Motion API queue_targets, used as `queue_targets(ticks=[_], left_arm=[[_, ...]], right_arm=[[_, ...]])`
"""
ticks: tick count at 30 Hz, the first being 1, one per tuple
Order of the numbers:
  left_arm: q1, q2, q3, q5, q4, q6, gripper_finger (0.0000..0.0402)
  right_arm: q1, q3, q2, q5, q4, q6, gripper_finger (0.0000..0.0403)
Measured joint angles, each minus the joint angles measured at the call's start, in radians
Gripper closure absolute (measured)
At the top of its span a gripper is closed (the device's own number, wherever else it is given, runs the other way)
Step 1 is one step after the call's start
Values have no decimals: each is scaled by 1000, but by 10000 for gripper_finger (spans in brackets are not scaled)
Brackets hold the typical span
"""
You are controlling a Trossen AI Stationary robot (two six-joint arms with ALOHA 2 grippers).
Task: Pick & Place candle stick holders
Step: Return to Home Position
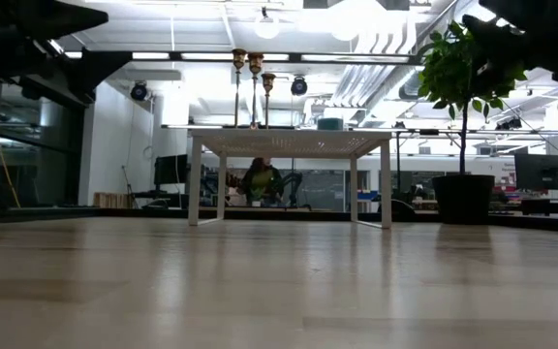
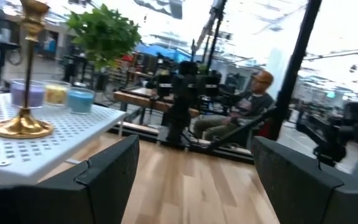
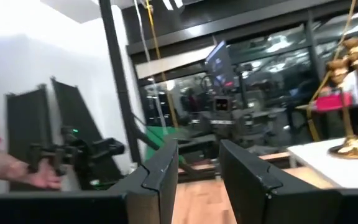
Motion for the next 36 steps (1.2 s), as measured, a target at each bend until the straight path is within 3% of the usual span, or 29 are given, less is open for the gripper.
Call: queue_targets(ticks=[5, 14, 24, 36], left_arm=[[110, 0, -1, 117, -35, -36, 95], [232, 0, -1, 229, -102, -100, 94], [237, 0, -1, 151, -175, -127, 94], [237, 0, -1, 148, -205, -126, 94]], right_arm=[[0, 0, -1, 52, -39, -86, 289], [0, 0, 0, 35, -284, -114, 289], [0, 0, 0, 70, -372, -124, 289], [0, 0, 0, 72, -385, -27, 289]])
